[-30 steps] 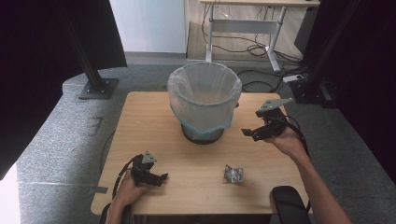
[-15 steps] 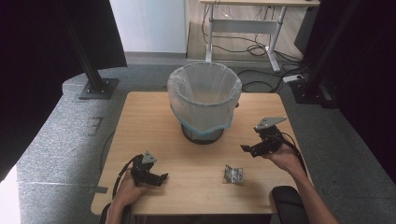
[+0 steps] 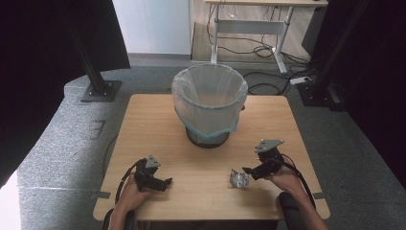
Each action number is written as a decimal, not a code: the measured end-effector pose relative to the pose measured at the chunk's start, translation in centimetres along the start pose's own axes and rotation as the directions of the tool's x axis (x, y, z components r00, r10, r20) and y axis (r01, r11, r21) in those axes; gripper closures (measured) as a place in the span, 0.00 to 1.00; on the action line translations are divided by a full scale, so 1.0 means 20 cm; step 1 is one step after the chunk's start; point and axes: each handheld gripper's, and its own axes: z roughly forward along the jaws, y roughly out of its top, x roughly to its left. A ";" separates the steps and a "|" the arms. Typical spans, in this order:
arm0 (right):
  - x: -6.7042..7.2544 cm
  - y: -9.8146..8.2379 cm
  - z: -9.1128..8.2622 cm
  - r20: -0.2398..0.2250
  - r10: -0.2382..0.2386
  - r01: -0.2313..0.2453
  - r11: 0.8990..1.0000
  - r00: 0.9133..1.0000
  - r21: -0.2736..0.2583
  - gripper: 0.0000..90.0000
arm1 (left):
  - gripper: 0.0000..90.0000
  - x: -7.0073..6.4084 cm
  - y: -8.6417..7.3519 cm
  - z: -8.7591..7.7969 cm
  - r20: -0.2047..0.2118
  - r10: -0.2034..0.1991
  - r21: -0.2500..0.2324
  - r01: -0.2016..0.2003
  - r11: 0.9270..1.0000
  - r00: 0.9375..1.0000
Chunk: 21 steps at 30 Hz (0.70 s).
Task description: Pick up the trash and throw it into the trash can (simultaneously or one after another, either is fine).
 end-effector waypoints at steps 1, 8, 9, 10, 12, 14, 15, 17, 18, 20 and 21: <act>0.01 -0.02 0.01 -0.008 0.003 -0.003 1.000 1.000 0.001 0.00 | 0.00 0.00 0.00 0.00 0.001 0.000 0.001 0.000 1.000 1.000; 0.08 -0.11 0.10 -0.047 -0.011 0.012 1.000 0.999 0.028 0.00 | 0.00 0.00 0.00 0.00 0.001 0.000 0.001 0.000 1.000 1.000; 0.09 -0.11 0.11 -0.052 -0.009 0.010 0.999 0.999 0.031 0.00 | 0.00 0.00 0.00 0.00 0.001 -0.001 0.000 0.001 1.000 1.000; 0.10 -0.12 0.12 -0.057 -0.015 0.017 0.999 0.998 0.033 0.00 | 0.00 0.00 0.00 0.00 0.001 0.000 0.000 0.000 1.000 1.000; 0.11 -0.12 0.14 -0.066 -0.022 0.025 0.999 0.998 0.041 0.00 | 0.00 0.00 0.00 0.00 0.001 0.000 0.001 0.000 1.000 1.000; 0.13 -0.13 0.16 -0.077 -0.027 0.031 0.998 0.997 0.045 0.00 | 0.00 0.00 0.00 0.00 0.001 0.000 0.001 0.000 1.000 1.000; 0.14 -0.13 0.17 -0.083 -0.033 0.037 0.998 0.996 0.047 0.00 | 0.00 0.00 0.00 0.00 0.002 -0.001 0.000 0.001 1.000 1.000; 0.15 -0.14 0.19 -0.095 -0.036 0.041 0.998 0.995 0.054 0.00 | 0.00 0.00 0.00 0.00 0.001 -0.001 -0.001 0.001 1.000 1.000; 0.16 -0.15 0.20 -0.099 -0.039 0.045 0.997 0.994 0.060 0.00 | 0.00 0.00 0.00 0.00 0.001 -0.001 -0.002 0.001 1.000 1.000; 0.16 -0.16 0.22 -0.108 -0.040 0.048 0.996 0.993 0.073 0.01 | 0.00 0.00 0.00 0.00 0.001 0.000 0.000 0.000 1.000 1.000; 0.17 -0.17 0.23 -0.111 -0.038 0.047 0.996 0.993 0.082 0.02 | 0.00 0.00 0.00 0.00 0.001 0.000 0.000 0.000 1.000 1.000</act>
